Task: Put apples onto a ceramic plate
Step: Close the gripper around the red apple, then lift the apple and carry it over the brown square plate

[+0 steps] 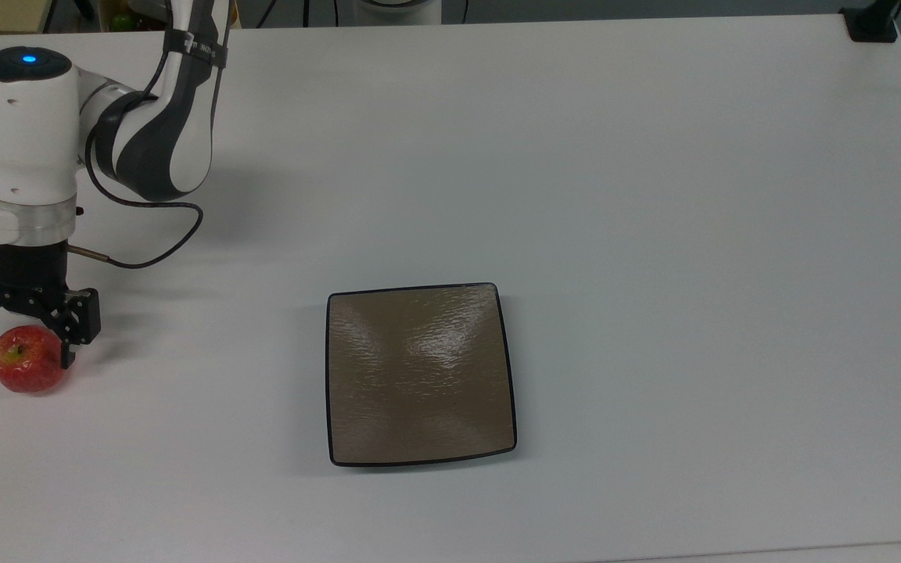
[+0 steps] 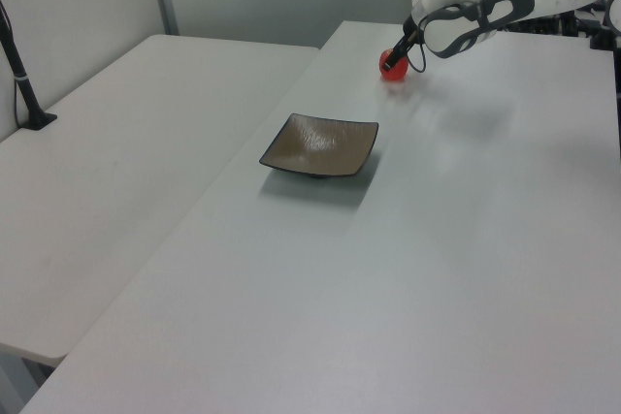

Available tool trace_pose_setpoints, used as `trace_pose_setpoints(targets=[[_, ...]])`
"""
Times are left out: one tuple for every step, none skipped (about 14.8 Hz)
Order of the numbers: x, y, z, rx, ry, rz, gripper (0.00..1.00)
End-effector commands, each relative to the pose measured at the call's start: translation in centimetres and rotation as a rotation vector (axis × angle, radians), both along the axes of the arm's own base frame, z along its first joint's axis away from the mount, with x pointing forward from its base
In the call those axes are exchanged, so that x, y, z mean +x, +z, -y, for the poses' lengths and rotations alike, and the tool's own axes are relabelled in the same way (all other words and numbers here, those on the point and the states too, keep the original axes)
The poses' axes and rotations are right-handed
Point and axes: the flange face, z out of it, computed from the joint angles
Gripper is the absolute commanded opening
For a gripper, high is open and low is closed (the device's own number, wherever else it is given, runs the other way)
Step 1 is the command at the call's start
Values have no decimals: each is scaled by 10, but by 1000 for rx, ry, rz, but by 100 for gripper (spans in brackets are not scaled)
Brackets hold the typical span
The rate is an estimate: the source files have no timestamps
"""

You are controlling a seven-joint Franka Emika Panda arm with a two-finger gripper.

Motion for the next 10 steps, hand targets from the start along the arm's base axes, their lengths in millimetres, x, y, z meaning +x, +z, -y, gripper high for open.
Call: trace_pose_setpoints(targets=[[5,-2,-1,-3,-3,24,65],[5,-2,-2,-8,2,20,42],[5,-2,-2,-12,4,19,17],[5,-3,-3,-18,11,13,3],[5,-3,-3,-33,20,7,0],[5,-4,-4,-41,26,2,0],[5,-4,-4,-42,27,1,0],[5,-4,-4,-44,29,-1,0],[5,-3,-4,-44,29,-1,0],[5,2,-5,-44,29,4,0]])
